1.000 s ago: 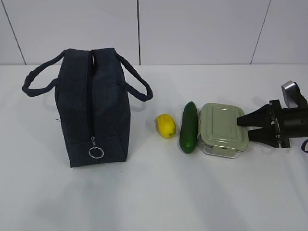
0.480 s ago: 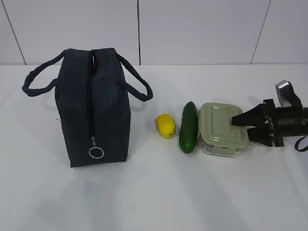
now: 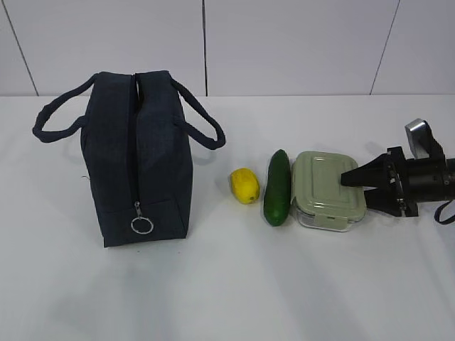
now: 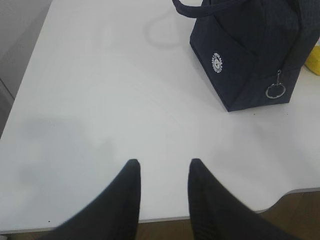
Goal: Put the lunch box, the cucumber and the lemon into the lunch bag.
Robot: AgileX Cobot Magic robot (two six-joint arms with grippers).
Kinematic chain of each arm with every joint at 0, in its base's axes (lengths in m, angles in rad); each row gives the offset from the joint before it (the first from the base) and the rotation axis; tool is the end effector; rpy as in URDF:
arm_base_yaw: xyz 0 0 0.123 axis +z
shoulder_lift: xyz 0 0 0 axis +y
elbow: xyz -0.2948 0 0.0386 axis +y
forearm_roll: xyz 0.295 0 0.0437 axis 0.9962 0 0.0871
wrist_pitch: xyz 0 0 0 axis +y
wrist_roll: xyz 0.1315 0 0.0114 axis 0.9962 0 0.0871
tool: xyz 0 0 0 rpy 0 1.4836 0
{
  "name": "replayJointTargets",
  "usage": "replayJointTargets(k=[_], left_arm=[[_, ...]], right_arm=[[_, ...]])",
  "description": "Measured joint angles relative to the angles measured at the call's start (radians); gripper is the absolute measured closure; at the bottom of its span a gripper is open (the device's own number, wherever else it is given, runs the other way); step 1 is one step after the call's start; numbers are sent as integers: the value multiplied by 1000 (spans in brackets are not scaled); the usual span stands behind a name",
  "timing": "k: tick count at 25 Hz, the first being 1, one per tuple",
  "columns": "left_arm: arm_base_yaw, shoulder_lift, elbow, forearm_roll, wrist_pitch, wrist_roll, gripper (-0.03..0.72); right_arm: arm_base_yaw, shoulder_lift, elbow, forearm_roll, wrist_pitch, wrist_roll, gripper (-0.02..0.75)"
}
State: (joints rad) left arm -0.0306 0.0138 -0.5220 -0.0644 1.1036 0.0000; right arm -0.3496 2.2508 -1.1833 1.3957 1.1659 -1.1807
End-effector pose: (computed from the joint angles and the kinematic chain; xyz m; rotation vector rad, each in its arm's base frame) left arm 0.0571 -0.0093 0.2833 0.0368 2.0783 -0.0962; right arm 0.4236 -0.0272 0.0357 0.2219 2.3602 1.4290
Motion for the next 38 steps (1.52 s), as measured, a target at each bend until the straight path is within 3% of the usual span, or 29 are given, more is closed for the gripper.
replayJointTargets(k=[18,26,38], left_arm=[[0,0,0,0,0,0,449],[0,0,0,0,0,0,449],[0,0,0,0,0,0,449]], right_arm=[[18,0,0,-14,-2,-11,244],[18,0,0,-12,2,-16,297],[18,0,0,-12,5,-20,307]])
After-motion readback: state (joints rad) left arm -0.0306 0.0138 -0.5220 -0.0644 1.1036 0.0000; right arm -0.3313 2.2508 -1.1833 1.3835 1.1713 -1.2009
